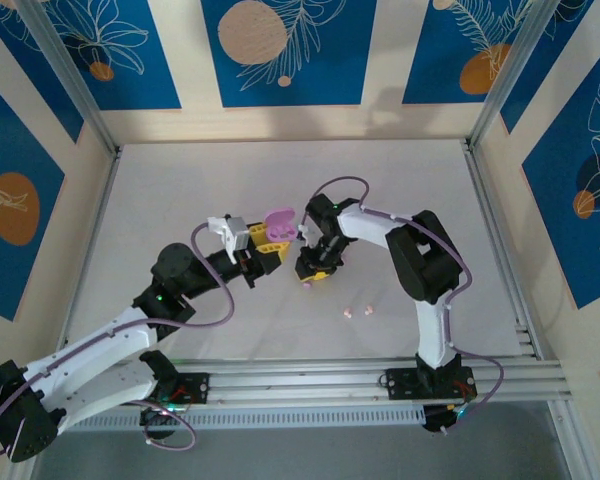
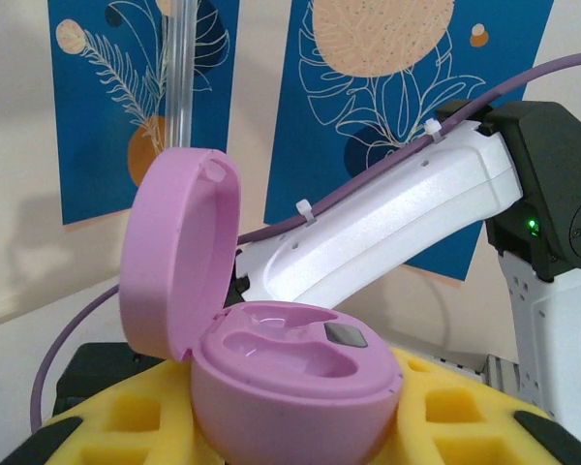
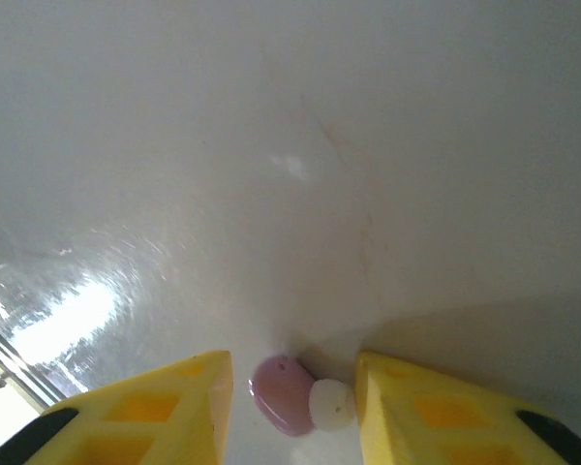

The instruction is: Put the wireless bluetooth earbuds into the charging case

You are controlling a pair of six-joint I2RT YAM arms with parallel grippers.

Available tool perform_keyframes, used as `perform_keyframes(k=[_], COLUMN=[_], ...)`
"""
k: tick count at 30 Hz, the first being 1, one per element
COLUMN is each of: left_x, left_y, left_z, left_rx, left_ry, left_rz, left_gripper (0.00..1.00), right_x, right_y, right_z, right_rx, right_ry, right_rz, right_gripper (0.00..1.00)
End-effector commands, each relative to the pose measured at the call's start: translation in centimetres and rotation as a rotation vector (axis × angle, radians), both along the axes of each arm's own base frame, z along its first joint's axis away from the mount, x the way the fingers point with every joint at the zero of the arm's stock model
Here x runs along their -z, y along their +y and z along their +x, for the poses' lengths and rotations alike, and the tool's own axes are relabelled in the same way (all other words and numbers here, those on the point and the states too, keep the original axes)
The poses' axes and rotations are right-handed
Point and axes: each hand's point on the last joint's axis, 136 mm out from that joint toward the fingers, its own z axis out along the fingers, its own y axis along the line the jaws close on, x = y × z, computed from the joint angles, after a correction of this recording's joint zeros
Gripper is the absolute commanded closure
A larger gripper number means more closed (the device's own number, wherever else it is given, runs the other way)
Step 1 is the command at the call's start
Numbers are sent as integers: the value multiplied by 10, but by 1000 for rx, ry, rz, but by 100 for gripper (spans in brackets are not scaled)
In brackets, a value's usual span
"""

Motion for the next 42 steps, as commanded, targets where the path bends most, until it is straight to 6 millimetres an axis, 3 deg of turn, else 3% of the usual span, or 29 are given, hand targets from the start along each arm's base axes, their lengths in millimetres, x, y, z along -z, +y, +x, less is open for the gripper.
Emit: perform_keyframes(k=[1,9,15,24,42], left_x=[-17,-16,-15,-16,-14], left_y=[-1,-1,0,2,3], left_z=[-4,-3,-4,-4,-4], left_rx=[14,10,9,-1,-4], left_ry=[-18,-18,-14,-16,-14], left_rz=[-36,-33,-36,-38,-37], left_gripper=[78,78,78,78,78], right_x=[-8,-14,-17,-19,-4], right_y=[-6,-6,-18,-12,3], right_z=[-17,-27,-10,3,-5], right_rx=[4,13,44,-25,-119], right_ry=[51,62,-35,-126,-110], right_rz=[-9,9,-86,-166,-226], right_gripper=[61,61,58,57,63])
